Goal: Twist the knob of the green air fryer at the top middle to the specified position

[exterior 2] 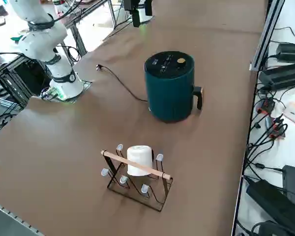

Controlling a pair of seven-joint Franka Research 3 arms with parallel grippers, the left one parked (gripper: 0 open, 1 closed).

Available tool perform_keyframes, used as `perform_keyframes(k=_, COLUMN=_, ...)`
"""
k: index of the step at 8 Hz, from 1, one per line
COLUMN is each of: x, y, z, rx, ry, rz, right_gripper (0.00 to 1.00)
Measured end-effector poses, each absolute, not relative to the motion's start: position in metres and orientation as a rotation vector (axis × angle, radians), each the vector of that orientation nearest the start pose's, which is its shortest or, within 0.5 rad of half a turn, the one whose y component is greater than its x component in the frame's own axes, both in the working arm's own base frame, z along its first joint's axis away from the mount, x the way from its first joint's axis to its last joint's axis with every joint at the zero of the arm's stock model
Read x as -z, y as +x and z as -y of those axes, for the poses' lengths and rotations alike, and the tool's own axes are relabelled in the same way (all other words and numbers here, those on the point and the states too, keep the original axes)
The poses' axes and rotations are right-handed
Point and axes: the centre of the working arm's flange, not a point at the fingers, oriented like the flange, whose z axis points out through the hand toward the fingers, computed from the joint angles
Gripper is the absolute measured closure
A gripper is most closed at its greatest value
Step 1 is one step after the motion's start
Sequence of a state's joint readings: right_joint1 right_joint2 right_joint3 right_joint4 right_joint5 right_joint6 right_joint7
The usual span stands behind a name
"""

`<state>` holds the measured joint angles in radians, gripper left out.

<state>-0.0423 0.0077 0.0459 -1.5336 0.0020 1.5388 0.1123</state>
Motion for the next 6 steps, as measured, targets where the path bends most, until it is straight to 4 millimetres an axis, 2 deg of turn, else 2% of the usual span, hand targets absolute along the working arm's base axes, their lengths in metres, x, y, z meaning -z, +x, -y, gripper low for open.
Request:
perform_keyframes(k=1, x=-0.632, y=0.556, z=-0.002, rx=-0.010, ry=-3.135, rz=-0.168, right_gripper=0.00)
perform_keyframes(k=4, x=-0.608, y=0.570, z=0.006, rx=-0.058, ry=-3.133, rz=-0.181, right_gripper=0.00)
perform_keyframes(k=6, x=-0.609, y=0.571, z=0.009, rx=-0.055, ry=-3.132, rz=-0.189, right_gripper=0.00)
